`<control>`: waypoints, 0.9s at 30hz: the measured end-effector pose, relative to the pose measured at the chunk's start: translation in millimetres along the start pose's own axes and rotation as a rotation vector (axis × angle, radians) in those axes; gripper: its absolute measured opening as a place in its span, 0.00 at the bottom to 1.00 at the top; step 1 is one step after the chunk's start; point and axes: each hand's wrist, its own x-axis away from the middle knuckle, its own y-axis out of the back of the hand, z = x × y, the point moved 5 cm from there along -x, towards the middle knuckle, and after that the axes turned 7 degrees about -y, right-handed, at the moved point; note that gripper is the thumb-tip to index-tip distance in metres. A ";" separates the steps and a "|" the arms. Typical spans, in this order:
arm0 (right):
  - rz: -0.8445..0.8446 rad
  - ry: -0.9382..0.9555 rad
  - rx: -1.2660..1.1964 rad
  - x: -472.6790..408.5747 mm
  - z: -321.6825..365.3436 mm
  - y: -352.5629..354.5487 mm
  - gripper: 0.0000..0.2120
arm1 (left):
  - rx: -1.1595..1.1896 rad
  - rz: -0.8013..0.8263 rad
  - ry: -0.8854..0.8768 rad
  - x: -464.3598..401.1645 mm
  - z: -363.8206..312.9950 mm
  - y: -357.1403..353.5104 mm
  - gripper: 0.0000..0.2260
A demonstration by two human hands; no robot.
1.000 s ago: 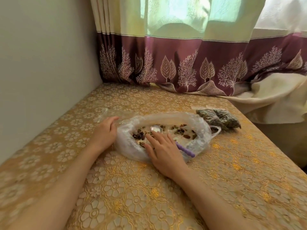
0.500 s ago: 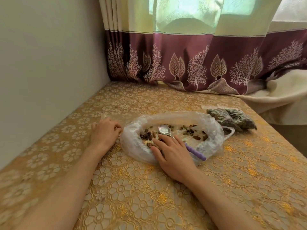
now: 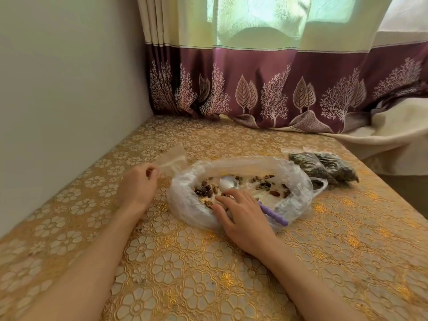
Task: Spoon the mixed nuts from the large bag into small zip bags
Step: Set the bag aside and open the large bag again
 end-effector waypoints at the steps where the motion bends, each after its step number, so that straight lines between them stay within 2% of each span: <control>1: -0.010 -0.002 -0.016 -0.2 0.2 1.1 0.20 | 0.099 -0.070 0.056 -1.4 2.5 5.0 0.09; 3: -0.027 0.002 -0.064 -0.4 0.7 3.6 0.20 | 0.403 -0.150 0.203 -3.6 4.7 10.7 0.08; 5: -0.055 0.019 -0.147 1.6 2.2 7.4 0.19 | 0.796 -0.129 0.327 -4.0 -0.9 11.3 0.06; 8: -0.161 0.024 -0.311 4.7 3.6 19.0 0.15 | 1.322 0.026 0.323 -1.9 -29.4 12.8 0.08; 11: -0.239 -0.050 -0.576 4.7 -0.3 31.6 0.07 | 1.531 0.230 0.278 7.7 -57.3 4.2 0.06; 13: -0.139 -0.169 -0.886 5.5 -5.0 32.2 0.06 | 1.553 0.365 0.263 18.2 -73.7 -7.4 0.06; 16: 0.069 -0.292 -1.294 8.3 -7.3 27.0 0.14 | 1.522 0.498 0.214 30.8 -89.2 -20.6 0.07; 20: 0.081 -0.322 -1.550 6.9 -11.1 31.9 0.09 | 1.513 0.500 0.211 32.5 -90.3 -22.3 0.09; 22: 0.053 -0.337 -1.549 6.3 -12.8 33.9 0.08 | 1.453 0.435 0.252 30.8 -86.3 -22.5 0.12; 24: 0.009 -0.375 -1.542 6.8 -16.4 34.4 0.07 | 1.256 0.261 0.266 29.2 -78.5 -19.6 0.13; 25: -0.019 -0.396 -1.541 6.7 -19.3 34.6 0.07 | 1.099 0.130 0.234 28.2 -74.3 -13.9 0.11; 27: -0.069 -0.428 -1.516 6.5 -24.2 35.9 0.07 | 0.799 -0.060 0.048 28.9 -77.4 3.0 0.08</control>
